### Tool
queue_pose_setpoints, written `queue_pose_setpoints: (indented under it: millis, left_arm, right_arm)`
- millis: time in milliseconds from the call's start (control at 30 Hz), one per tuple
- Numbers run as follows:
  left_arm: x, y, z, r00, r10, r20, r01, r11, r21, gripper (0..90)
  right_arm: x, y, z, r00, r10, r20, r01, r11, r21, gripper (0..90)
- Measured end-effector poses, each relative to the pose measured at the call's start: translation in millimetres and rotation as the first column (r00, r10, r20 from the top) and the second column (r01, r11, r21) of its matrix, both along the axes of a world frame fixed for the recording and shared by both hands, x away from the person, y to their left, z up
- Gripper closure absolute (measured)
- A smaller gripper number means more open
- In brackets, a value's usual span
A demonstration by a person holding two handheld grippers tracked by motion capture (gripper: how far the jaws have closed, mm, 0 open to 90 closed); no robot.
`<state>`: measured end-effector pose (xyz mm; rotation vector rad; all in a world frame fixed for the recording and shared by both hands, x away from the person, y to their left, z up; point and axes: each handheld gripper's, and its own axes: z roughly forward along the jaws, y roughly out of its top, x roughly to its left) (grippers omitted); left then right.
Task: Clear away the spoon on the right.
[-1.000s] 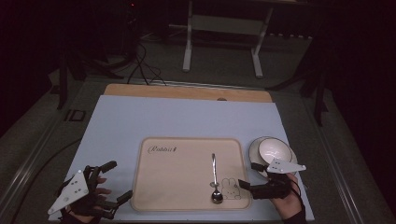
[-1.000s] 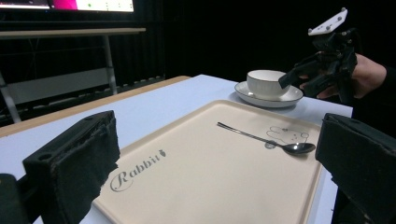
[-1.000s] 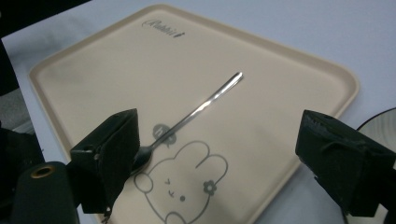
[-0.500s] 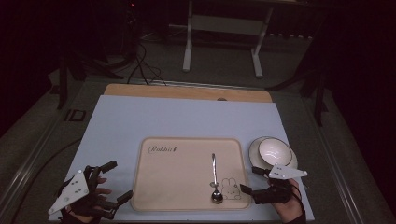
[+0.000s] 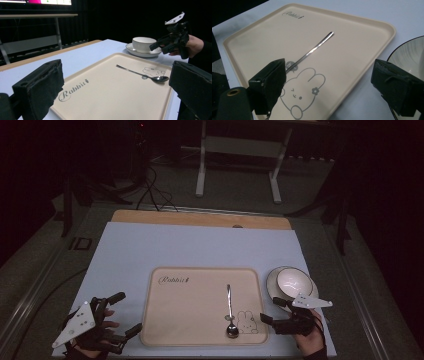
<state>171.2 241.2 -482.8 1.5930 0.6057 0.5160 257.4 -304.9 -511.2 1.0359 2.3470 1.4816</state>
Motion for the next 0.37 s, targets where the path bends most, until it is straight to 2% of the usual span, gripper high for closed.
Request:
queue_pose_setpoints:
  millis: [367]
  left_arm:
    - [0.1, -0.6, -0.4, 1.0, 0.002, -0.002, -0.002, 1.0, 0.009, 0.0]
  right_arm:
    - [0.6, 2.1, -1.1, 0.9996, 0.019, -0.018, -0.019, 1.0, 0.02, 12.5]
